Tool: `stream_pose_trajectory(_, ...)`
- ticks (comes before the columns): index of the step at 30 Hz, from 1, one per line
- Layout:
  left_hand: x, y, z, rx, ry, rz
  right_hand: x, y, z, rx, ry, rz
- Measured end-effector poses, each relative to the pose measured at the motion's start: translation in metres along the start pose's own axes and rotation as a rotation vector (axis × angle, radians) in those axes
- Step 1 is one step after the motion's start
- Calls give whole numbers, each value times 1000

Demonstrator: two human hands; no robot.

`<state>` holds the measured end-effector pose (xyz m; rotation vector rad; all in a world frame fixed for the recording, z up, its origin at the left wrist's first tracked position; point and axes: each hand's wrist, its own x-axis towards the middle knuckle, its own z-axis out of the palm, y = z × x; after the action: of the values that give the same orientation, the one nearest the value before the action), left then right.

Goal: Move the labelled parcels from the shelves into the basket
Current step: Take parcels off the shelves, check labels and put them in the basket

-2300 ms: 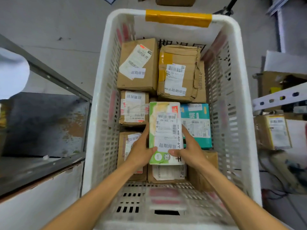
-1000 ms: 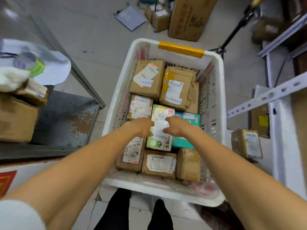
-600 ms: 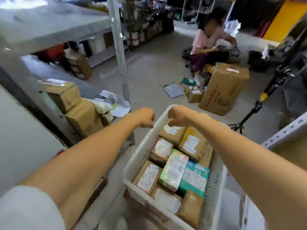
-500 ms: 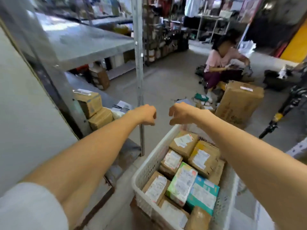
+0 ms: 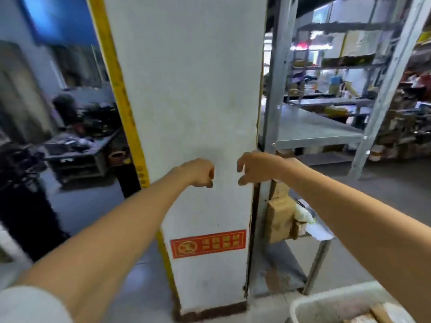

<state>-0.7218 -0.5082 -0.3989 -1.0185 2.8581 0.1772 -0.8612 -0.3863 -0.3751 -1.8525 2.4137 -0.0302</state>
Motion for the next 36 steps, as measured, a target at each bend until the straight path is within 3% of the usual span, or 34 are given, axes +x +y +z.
stream_pose_trajectory(8, -179, -144, -10, -87, 26, -402, 6, -196, -7, -11, -98, -474)
stream_pose_trajectory(13, -302, -192, -3, -110, 49, -658, -4, -310, 2, -30, -151, -732)
stream_pose_trajectory(17, -401, -200, 1, -111, -6, -885, -32, -398, -1, -4, -262, -952)
stream_pose_trajectory(23, -512, -182, 2, -127, 64, -1276, -84, -493, -10, 5, -268, -1253)
stream_pose_trajectory(31, -578, -126, 2, -103, 83, -1638, -137, -543, -3, -63, -225, -1585)
stream_pose_trajectory(36, -598, -115, -4, -62, 91, -1714, -140, -560, -9, -58, -200, -1660)
